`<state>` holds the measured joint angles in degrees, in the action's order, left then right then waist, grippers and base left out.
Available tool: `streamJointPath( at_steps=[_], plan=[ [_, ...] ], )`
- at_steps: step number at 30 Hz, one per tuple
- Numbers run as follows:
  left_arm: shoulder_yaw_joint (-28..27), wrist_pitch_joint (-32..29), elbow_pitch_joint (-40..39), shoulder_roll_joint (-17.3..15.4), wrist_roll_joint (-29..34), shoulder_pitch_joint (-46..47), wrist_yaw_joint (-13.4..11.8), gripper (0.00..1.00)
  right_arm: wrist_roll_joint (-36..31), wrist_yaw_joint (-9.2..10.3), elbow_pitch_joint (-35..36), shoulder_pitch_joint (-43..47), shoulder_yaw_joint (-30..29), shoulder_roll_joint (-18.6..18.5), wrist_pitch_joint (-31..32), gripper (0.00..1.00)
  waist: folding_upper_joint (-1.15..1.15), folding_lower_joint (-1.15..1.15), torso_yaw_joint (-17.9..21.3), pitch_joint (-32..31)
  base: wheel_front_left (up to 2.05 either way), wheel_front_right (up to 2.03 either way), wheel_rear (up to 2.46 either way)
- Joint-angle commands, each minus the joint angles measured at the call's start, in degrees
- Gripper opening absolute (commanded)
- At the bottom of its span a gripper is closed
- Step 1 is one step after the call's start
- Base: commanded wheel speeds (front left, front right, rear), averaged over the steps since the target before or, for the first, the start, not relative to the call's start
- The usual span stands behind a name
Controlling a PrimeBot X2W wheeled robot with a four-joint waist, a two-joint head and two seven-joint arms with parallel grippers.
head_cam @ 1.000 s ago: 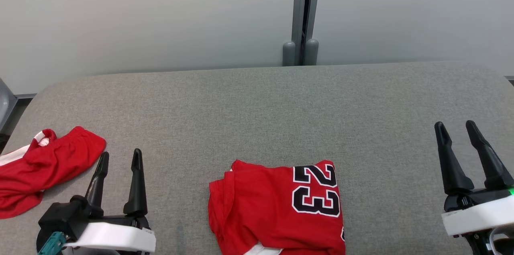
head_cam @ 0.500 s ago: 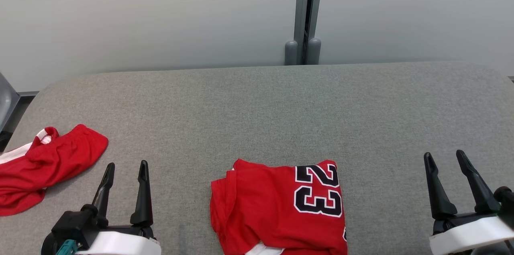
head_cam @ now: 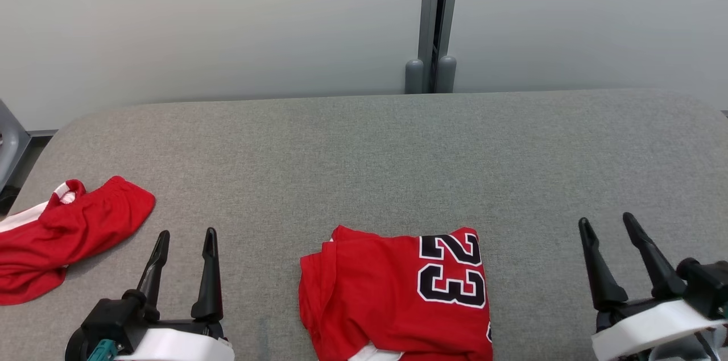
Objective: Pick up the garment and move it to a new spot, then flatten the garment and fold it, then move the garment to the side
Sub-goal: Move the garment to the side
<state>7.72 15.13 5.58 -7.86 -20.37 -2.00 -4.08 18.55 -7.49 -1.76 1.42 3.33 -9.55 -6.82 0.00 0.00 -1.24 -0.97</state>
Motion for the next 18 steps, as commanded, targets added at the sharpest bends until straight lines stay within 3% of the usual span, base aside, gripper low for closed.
streamJointPath(
  at_steps=[1,6,11,18],
  plan=[
    [-0.2,0.0,0.2,0.0,0.3,0.5,0.4,1.0,0.9,-0.01,-0.4,-1.4,1.0,-0.6,0.9,1.0,0.0,0.0,0.0,0.1,0.0,0.0,0.0],
    [0.2,0.0,0.6,0.2,0.5,1.0,0.6,1.0,3.2,-0.01,-4.7,-4.3,5.3,-0.8,7.1,1.0,0.0,0.0,-0.5,0.4,0.0,0.0,0.0],
    [0.6,-1.0,1.6,0.5,-0.6,1.6,0.6,1.0,6.6,-0.01,-13.3,-8.5,9.3,-0.2,17.4,1.0,0.0,0.0,-2.4,0.6,0.0,0.0,0.0],
    [1.5,-1.0,1.5,-0.3,1.5,2.4,-0.3,1.0,10.3,-0.01,-23.2,-12.9,8.6,1.9,27.4,1.0,0.0,0.0,-6.2,1.2,0.0,0.0,0.0]
  ],
)
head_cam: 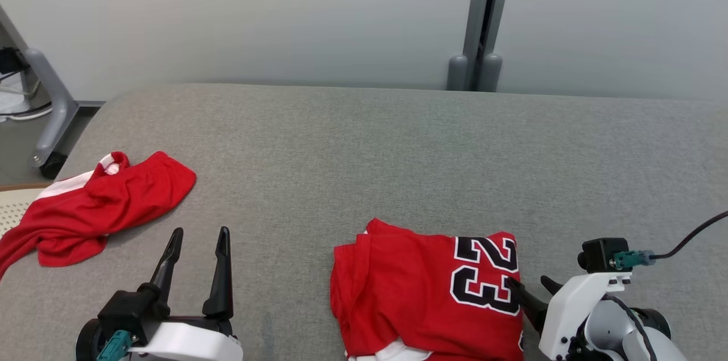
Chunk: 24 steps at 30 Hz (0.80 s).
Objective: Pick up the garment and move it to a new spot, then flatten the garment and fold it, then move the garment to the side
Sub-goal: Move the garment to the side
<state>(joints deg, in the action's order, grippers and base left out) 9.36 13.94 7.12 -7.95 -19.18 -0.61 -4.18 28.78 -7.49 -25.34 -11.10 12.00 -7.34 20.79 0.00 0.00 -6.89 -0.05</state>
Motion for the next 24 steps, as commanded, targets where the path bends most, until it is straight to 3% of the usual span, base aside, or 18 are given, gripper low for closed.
streamJointPath(
  at_steps=[1,10,11,13,14,24],
  plan=[
    [0.0,0.2,0.0,-0.1,0.3,0.9,-0.2,1.0,0.6,-0.01,-0.4,-0.9,-0.3,-0.2,0.1,1.0,0.0,0.0,-1.1,0.4,0.0,0.0,0.0],
    [0.4,0.8,1.4,0.4,-0.5,1.6,0.9,1.0,3.6,-0.01,-6.5,-2.3,-1.5,0.6,3.9,1.0,0.0,0.0,-4.2,1.2,0.0,0.0,0.0],
    [0.4,0.9,1.5,0.5,-0.5,1.6,1.0,1.0,3.9,-0.01,-6.8,-2.3,-1.5,0.6,3.9,0.8,0.0,0.0,-4.4,1.3,0.0,0.0,0.0],
    [0.5,0.9,1.7,0.6,-0.6,1.5,1.1,1.0,4.4,-0.01,-7.1,-2.4,-1.3,0.7,3.6,0.08,0.0,0.0,-4.7,1.4,0.0,0.0,0.0],
    [0.5,0.9,1.8,0.6,-0.6,1.6,1.1,1.0,4.7,-0.01,-7.2,-2.5,-1.2,0.7,3.3,0.0,0.0,0.0,-4.8,1.4,0.0,0.0,0.0],
    [2.0,1.1,1.2,0.6,0.1,2.7,2.3,1.0,6.4,-0.01,-4.3,-6.0,2.2,-2.7,0.1,0.0,0.0,0.0,-1.8,0.9,0.0,0.0,0.0]
  ],
)
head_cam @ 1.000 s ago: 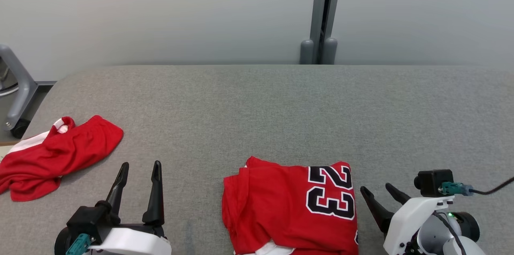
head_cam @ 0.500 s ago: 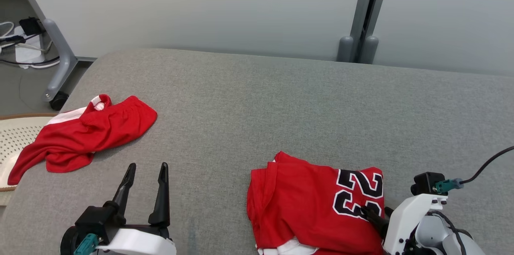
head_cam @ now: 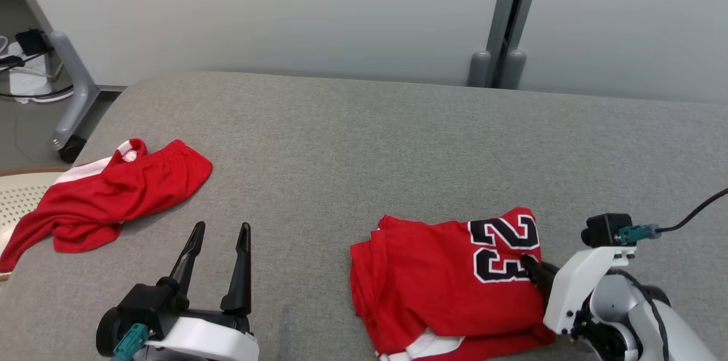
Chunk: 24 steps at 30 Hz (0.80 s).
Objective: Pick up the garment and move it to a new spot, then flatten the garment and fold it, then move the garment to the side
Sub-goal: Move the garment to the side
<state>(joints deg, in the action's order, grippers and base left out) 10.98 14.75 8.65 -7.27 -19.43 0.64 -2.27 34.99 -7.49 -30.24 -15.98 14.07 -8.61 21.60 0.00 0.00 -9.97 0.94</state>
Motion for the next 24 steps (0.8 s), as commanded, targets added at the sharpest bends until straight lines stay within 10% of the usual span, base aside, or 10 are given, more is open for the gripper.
streamJointPath(
  at_steps=[1,24],
  plan=[
    [0.6,0.3,-0.4,0.0,0.4,1.7,0.6,1.0,0.2,0.0,0.9,-1.8,0.6,-2.1,-0.7,0.0,0.0,0.0,2.0,-0.1,0.0,0.0,0.0],
    [5.3,-1.0,-3.2,-1.0,3.0,9.4,2.7,1.0,6.0,0.0,-1.6,-22.9,16.3,-9.6,-10.8,0.0,0.0,0.0,23.7,10.0,0.0,0.0,0.0]
  ],
)
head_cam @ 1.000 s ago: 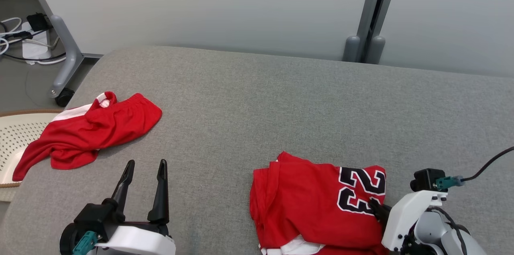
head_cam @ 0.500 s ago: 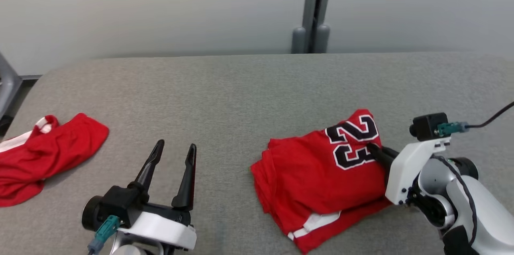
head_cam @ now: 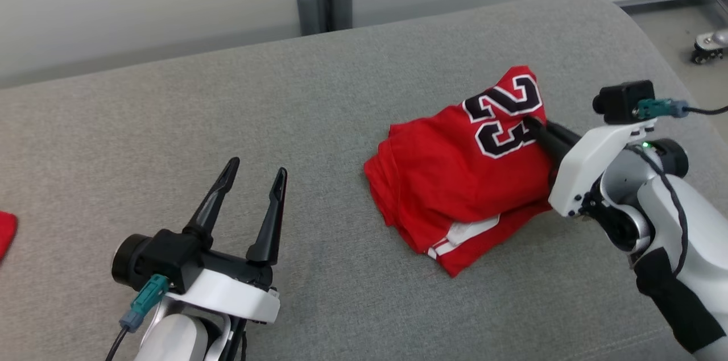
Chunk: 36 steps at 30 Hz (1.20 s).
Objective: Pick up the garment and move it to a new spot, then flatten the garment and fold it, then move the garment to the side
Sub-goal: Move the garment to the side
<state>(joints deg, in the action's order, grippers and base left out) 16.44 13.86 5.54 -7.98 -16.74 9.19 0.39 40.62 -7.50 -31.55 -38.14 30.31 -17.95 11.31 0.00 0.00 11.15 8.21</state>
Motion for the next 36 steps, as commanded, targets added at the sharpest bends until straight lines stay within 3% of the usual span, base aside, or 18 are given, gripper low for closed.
streamJointPath(
  at_steps=[1,11,15,19,20,21,22,28,36],
  plan=[
    [-0.3,-0.2,-0.6,-0.6,0.4,1.1,-0.1,1.0,0.6,0.01,-0.8,-2.0,0.5,-0.6,-1.5,0.0,0.0,0.0,3.1,3.5,0.0,0.0,0.0],
    [-0.8,-4.4,-7.3,-4.7,2.2,5.0,0.0,1.0,1.6,0.01,-11.7,-16.4,2.8,-5.4,-7.4,0.0,0.0,0.0,5.7,15.0,0.0,0.0,0.0],
    [-1.0,-5.6,-8.9,-5.7,2.4,5.2,-0.3,1.0,0.0,0.01,-16.8,-19.4,2.6,-7.5,-8.4,0.0,0.0,0.0,5.7,17.1,0.0,0.0,0.0],
    [-1.1,-6.0,-9.7,-6.3,2.2,4.8,-0.5,1.0,-2.2,0.02,-22.2,-21.8,3.2,-7.0,-8.3,0.0,0.0,0.0,5.3,17.6,0.0,0.0,0.0],
    [-1.2,-6.0,-9.9,-6.3,2.1,4.9,-0.6,1.0,-3.4,0.02,-23.9,-22.3,3.1,-7.2,-8.4,0.05,0.0,0.0,5.1,17.5,0.0,0.0,0.0],
    [-1.2,-6.0,-10.0,-6.3,2.1,4.9,-0.7,1.0,-3.6,0.02,-25.6,-22.7,2.6,-6.5,-8.8,0.31,0.0,0.0,5.0,17.4,0.0,0.0,0.0],
    [-1.0,-6.0,-10.1,-6.2,2.0,5.0,-0.7,1.0,-4.0,0.02,-26.9,-22.9,2.2,-5.7,-9.3,0.99,0.0,0.0,4.8,17.2,0.0,0.0,0.0],
    [-1.0,-4.6,-8.7,-5.2,1.0,4.0,-1.2,1.0,-6.0,0.02,-31.2,-23.3,1.8,-3.8,-13.3,1.0,0.0,0.0,3.3,13.8,0.0,0.0,0.0],
    [-1.0,-2.3,-6.0,-3.4,-0.5,1.9,-1.9,1.0,-7.2,0.01,-30.4,-21.5,3.1,-4.3,-17.2,1.0,0.0,0.0,1.5,5.8,0.0,0.0,0.0]
  ],
)
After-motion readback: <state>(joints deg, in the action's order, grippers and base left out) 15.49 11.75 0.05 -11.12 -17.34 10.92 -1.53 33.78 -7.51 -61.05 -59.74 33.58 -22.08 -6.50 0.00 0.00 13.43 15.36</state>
